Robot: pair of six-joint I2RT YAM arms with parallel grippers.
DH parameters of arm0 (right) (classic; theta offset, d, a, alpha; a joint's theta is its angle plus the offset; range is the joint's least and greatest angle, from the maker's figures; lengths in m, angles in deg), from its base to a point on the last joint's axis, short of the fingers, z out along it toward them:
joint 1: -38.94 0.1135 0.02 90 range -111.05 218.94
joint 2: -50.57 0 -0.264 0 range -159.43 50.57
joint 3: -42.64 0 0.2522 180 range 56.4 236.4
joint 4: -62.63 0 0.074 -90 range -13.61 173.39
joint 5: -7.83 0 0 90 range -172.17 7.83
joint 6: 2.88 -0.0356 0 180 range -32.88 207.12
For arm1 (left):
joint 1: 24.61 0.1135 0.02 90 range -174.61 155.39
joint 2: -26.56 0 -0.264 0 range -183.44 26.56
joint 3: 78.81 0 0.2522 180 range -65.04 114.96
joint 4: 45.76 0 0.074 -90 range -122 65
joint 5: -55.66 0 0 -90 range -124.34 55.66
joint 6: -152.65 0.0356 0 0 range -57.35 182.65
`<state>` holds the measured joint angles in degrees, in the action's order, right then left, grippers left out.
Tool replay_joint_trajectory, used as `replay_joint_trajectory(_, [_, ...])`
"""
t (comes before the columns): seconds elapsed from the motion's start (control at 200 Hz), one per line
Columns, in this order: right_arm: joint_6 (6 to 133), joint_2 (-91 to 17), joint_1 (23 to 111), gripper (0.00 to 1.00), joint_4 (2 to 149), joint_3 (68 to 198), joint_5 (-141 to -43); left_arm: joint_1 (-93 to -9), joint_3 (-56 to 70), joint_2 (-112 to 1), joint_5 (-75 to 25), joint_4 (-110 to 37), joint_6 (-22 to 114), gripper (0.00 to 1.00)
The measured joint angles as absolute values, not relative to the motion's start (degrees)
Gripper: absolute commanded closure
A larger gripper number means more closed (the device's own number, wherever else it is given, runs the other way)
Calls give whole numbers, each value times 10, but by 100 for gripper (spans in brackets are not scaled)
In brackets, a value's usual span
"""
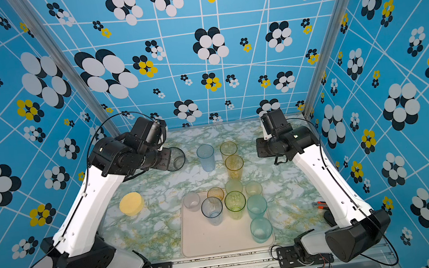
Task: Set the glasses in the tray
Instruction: 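Lift the grey cup and carry it to the tray edge nearest the robot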
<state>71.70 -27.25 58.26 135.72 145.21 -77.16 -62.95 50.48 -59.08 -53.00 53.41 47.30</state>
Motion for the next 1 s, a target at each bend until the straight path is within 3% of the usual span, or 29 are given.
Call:
replay_joint_trajectory(0.18, [717, -272, 583, 66, 1356, 1445, -787, -724, 354, -523, -531, 594, 387, 91])
replay_joint_trajectory(0.37, [717, -272, 583, 66, 1352, 1445, -808, -787, 205, -511, -494, 563, 307, 91])
replay_joint_trajectory(0.635, [717, -270, 583, 66, 1344, 1441, -815, -801, 75, -490, -467, 464, 256, 91])
replay_joint_trajectory(1.0, [717, -268, 583, 66, 1344, 1434, -816, -788, -1, -472, -470, 370, 241, 91])
